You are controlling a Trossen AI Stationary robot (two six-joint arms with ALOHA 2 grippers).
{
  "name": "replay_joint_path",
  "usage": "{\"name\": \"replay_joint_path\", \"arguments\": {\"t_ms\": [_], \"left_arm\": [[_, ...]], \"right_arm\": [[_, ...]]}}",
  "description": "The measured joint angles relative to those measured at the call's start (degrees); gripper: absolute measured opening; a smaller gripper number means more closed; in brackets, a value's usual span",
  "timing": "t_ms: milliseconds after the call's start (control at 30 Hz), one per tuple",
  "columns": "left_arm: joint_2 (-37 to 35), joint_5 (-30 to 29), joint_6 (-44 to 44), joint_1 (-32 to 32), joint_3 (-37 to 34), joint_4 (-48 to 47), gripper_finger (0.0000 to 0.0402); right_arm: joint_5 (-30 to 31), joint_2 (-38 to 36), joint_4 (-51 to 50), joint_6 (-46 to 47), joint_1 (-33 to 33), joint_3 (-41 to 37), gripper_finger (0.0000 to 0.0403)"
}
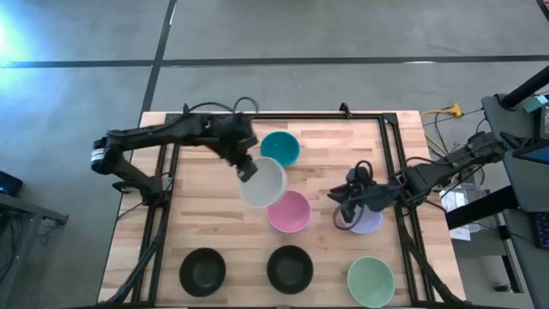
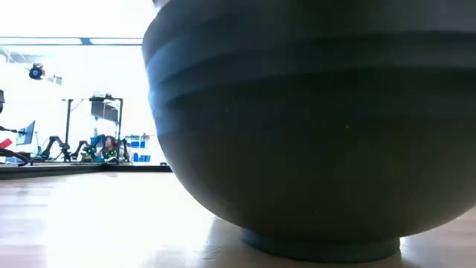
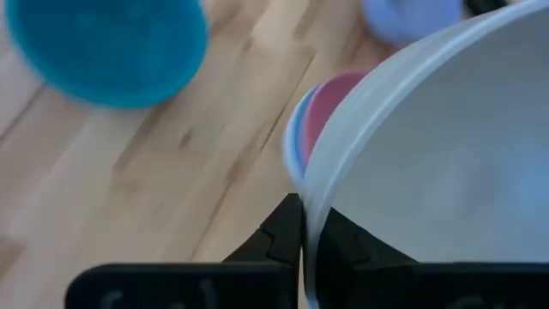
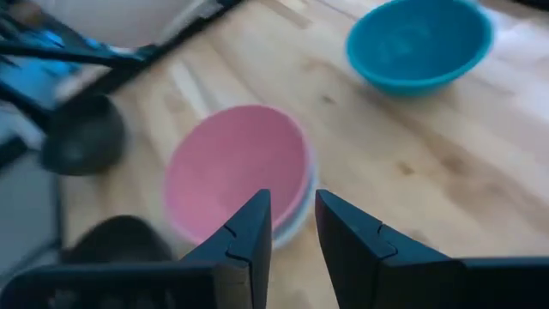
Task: Nest bowls inside each other
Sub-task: Stack the white bowl on top of the pink bowl
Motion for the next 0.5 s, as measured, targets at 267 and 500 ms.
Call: {"name": "replay_joint_path", "arguments": {"t_ms": [267,500], "left_arm": [[22.6,15.7,1.4,-2.0,23.5,-3.0,0.0000],[36.3,6.6,1.6,-3.8,38.3,-20.4,0.0000]], "right_arm": [[0.2,-10.9,10.3,-5.6,3.6,-7.5,0.0089],[0.2,-20.5,6.5,-10.6,4.8,-7.7,0.0089]]}}
